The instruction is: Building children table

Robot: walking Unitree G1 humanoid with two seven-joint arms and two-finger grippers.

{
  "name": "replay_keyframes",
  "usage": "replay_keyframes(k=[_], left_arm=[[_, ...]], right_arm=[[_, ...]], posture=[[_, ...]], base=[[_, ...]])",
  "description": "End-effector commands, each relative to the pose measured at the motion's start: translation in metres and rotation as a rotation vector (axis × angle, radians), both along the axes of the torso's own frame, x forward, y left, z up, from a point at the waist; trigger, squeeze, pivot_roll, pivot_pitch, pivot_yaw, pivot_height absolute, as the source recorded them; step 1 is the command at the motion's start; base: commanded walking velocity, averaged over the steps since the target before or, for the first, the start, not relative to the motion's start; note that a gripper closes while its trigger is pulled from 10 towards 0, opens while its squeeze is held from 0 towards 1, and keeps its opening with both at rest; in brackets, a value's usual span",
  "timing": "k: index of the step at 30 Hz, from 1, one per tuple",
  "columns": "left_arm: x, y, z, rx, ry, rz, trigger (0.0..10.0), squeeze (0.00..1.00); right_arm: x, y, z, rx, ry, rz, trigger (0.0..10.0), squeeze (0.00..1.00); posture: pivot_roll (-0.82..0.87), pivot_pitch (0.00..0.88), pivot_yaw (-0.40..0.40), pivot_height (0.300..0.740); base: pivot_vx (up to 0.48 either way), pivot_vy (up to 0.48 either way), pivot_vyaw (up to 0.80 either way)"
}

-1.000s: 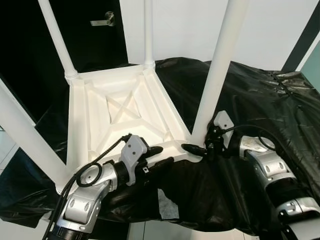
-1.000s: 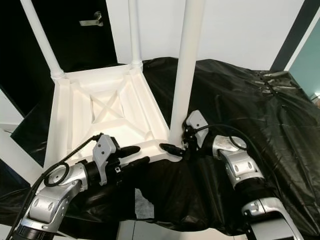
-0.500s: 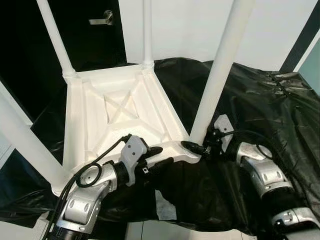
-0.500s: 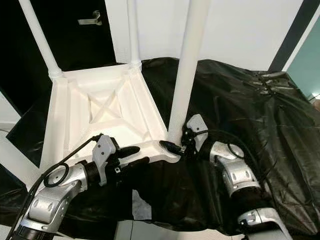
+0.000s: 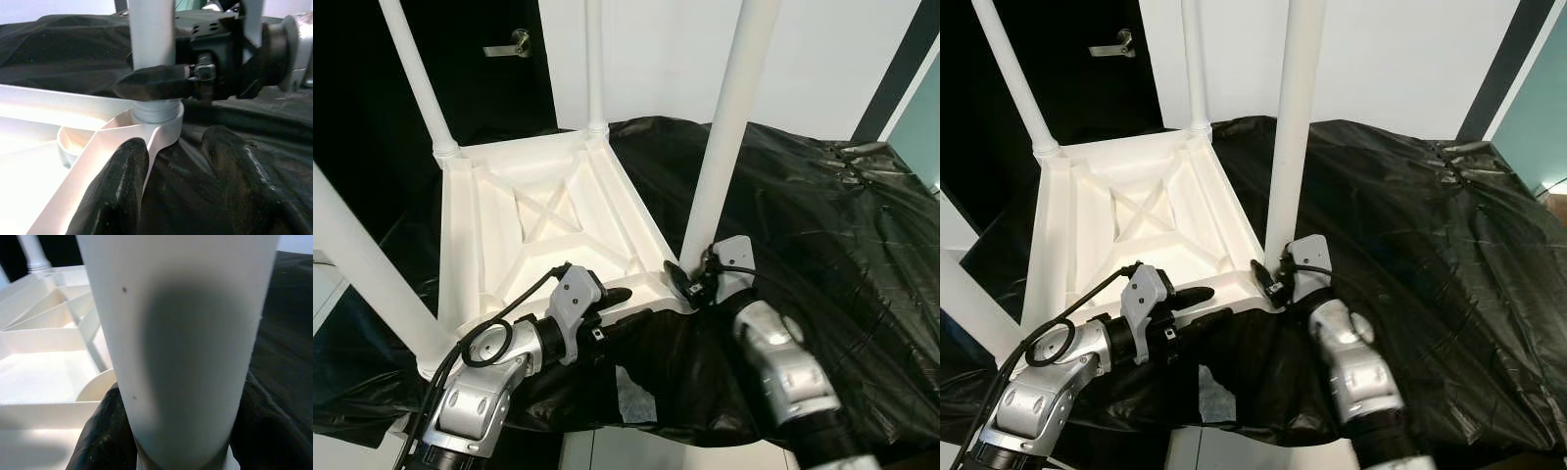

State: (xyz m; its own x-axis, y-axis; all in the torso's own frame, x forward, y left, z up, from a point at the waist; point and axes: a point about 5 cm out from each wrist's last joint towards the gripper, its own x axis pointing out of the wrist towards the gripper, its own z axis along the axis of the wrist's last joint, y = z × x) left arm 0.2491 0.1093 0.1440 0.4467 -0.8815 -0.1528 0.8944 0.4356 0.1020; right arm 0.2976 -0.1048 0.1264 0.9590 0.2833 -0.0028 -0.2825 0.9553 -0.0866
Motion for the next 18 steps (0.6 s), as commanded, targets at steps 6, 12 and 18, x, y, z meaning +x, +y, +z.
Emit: replay_keyframes(k=[6, 12, 18], left_arm=[[0.006, 0.001, 0.0, 0.008, -0.007, 0.041, 10.0, 0.0], [0.009, 0.002, 0.003, 0.012, -0.015, 0.031, 10.0, 0.0], [0.01, 0.003, 0.004, 0.014, -0.019, 0.037, 10.0, 0.0]], right_arm=[[-0.005, 0.006, -0.007, 0.027, 0.048, -0.14, 10.0, 0.0], [-0.005, 0.007, 0.001, 0.007, 0.023, -0.146, 10.0, 0.0], [-0.006, -0.002, 0.009, 0.012, -0.013, -0.115, 10.0, 1.0]], posture=[[-0.01, 0.0, -0.012, 0.74], [-0.02, 0.0, -0.009, 0.74], [-0.01, 0.0, -0.006, 0.74]], base=[[0.0, 0.0, 0.0], [0.0, 0.0, 0.0], [0.0, 0.0, 0.0]])
